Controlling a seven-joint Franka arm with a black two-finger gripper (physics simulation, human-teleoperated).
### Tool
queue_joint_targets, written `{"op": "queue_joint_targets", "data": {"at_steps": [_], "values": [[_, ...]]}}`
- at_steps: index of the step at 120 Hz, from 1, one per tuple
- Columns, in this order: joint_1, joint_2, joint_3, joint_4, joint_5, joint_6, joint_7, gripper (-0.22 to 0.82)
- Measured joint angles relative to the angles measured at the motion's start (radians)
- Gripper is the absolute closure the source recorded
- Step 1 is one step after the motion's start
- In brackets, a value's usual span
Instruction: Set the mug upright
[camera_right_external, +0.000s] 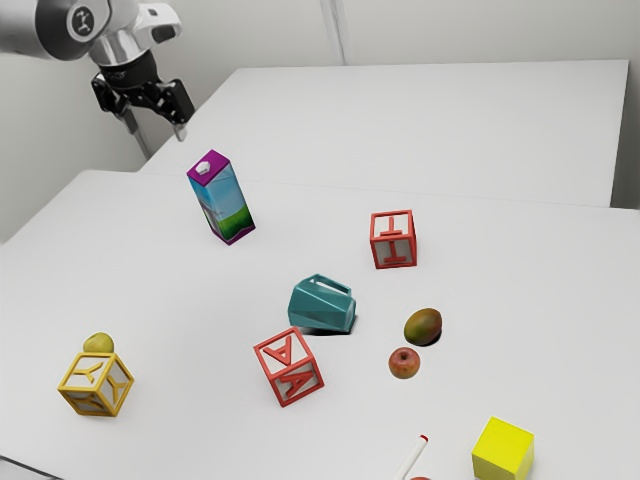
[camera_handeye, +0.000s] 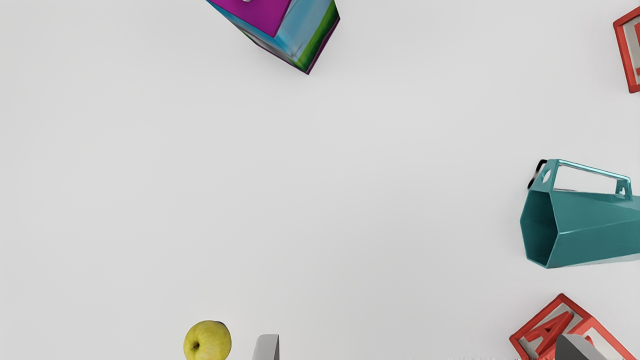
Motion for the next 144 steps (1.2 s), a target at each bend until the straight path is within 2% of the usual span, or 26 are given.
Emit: {"op": "queue_joint_targets", "data": {"at_steps": [39,58,87,115,144], "values": [[0.006,0.003,0.000,-0.030,-0.009,0.010,0.023,0.00],[0.008,0.020,0.009,-0.086,-0.147,0.014,0.031,0.00],[0.052,0.116,0.016,-0.215,-0.413,0.068,0.043,0.00],[0.112,0.261,0.017,-0.255,-0.607,0.103,0.052,0.00],[0.117,0.361,0.015,-0.257,-0.727,0.130,0.060,0.00]]}}
